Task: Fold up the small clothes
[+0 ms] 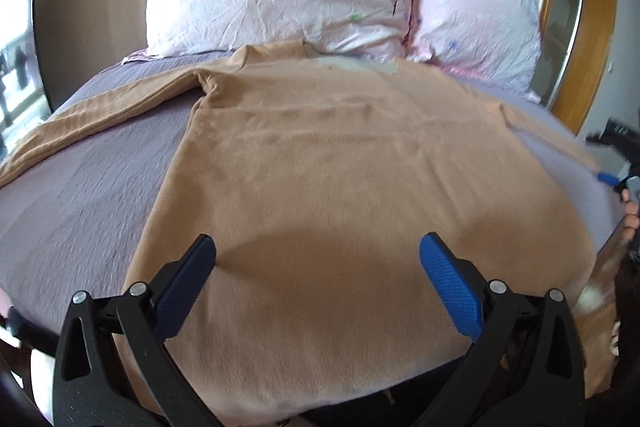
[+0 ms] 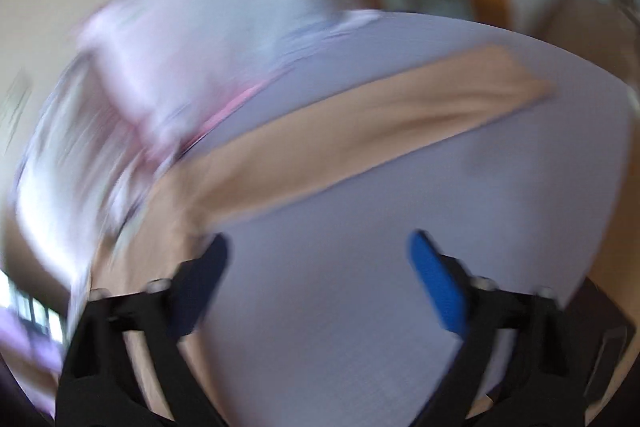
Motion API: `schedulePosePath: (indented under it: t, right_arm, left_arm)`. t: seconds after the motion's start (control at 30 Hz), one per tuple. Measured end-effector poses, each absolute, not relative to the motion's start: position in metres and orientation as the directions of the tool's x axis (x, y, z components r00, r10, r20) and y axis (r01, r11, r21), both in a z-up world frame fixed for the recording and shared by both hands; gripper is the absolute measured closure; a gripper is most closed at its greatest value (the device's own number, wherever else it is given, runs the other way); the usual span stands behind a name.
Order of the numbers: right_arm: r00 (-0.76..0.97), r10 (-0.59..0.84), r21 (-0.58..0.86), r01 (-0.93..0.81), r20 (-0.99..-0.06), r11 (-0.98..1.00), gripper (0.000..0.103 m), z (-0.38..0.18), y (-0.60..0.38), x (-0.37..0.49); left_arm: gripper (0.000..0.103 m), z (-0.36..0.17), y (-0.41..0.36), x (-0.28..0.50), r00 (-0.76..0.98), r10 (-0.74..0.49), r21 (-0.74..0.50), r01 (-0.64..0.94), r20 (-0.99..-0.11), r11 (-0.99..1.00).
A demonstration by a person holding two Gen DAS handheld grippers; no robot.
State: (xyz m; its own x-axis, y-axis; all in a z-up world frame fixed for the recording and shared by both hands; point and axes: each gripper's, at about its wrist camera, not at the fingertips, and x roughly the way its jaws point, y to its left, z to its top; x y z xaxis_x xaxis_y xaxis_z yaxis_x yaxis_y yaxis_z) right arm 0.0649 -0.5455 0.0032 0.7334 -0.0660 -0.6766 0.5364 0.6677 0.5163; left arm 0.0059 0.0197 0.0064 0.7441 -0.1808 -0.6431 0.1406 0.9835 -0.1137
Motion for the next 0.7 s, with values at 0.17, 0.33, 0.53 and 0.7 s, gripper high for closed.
schedulePosePath:
  t: [0.17,0.33,0.53,0.7]
  right_arm:
    - [0.703,-0.072,0.586,0.64,-0.707,0.497,0.03,-0.015,-0.608,0.073]
    - [0.719,-0.109,0.628,0.662,-0.687,0.408,0.036,-0.02,-0.636,0.084]
    - [0.665,-0.19,0.55,0.719,-0.723,0.424,0.095,-0.024,-0.652,0.103]
    - [0.815,-0.161,0.489,0.478,-0.556,0.73,0.097,0.057,-0.56,0.142]
  left_arm:
    - [0.002,0.026,0.045,0.015,0.809,-0.254,-0.195,0.175,-0.53,0.965]
    - [0.002,0.036,0.081,0.031,0.826,-0.31,-0.31,0.174,-0.47,0.935]
    - [0.002,0.04,0.136,0.039,0.864,-0.251,-0.38,0.076,-0.437,0.922]
    - [0.002,0.041,0.193,0.045,0.881,-0.2,-0.492,-0.042,-0.429,0.87]
